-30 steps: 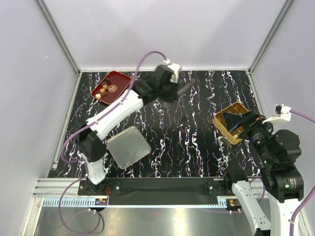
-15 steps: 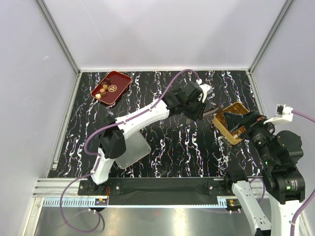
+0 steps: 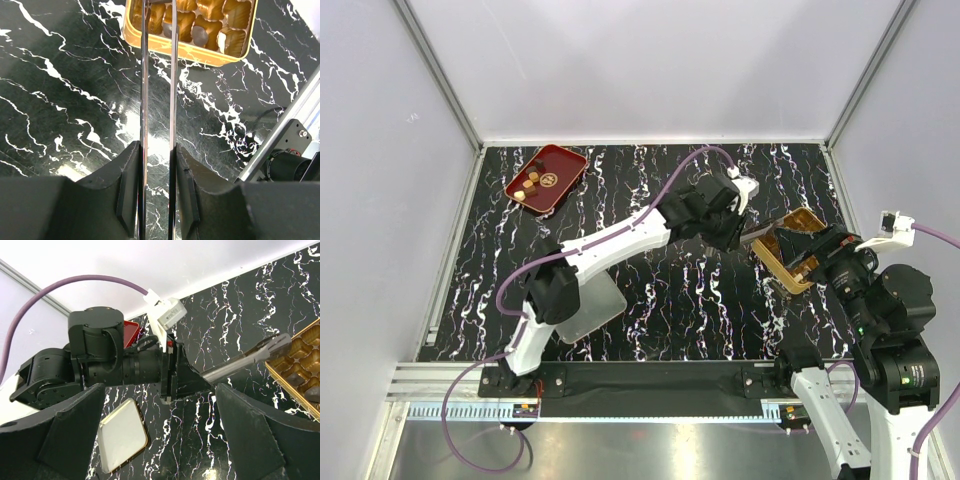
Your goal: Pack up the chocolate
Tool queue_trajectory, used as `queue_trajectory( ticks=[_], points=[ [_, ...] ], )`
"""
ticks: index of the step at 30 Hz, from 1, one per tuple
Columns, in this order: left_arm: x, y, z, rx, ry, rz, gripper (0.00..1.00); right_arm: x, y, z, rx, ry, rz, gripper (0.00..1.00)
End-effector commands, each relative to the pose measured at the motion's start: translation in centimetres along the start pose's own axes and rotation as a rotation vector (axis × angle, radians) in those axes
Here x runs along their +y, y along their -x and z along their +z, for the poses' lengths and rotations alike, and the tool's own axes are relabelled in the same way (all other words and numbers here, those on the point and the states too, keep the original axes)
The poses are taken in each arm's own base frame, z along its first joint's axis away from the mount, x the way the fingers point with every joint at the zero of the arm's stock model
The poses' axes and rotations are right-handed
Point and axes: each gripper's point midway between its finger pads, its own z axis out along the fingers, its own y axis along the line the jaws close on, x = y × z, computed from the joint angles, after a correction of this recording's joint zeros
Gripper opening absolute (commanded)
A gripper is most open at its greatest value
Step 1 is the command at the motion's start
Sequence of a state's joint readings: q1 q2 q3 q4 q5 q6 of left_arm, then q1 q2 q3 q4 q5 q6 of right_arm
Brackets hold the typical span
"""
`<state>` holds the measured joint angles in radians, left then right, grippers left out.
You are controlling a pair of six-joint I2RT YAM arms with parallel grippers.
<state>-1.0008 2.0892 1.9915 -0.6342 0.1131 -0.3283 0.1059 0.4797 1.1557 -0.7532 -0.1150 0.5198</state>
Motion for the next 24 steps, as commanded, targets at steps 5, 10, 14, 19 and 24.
queue_trajectory(
  ticks=[5, 10, 14, 19, 24],
  points=[
    [-0.6, 0.6, 0.4, -0.044, -0.005, 0.046, 0.36, 0.6, 0.6, 0.3, -0.015, 0.023, -0.008, 1.0],
    [-0.3, 0.0, 0.5, -0.034, 0.016, 0.05, 0.38, 0.6, 0.6, 0.4, -0.014, 0.027, -0.003, 1.0],
    [0.1, 0.1, 0.5, -0.038, 0.036, 0.057, 0.4, 0.6, 0.5, 0.4, -0.011, 0.028, 0.001, 1.0],
    [0.2, 0.3, 0.5, -0.043, 0.042, 0.06, 0.43, 0.7, 0.6, 0.2, -0.018, 0.029, 0.002, 1.0],
    [-0.1, 1.4, -0.5, -0.067, 0.047, 0.069, 0.43, 0.7, 0.5, 0.3, -0.015, 0.028, 0.004, 1.0]
  ],
)
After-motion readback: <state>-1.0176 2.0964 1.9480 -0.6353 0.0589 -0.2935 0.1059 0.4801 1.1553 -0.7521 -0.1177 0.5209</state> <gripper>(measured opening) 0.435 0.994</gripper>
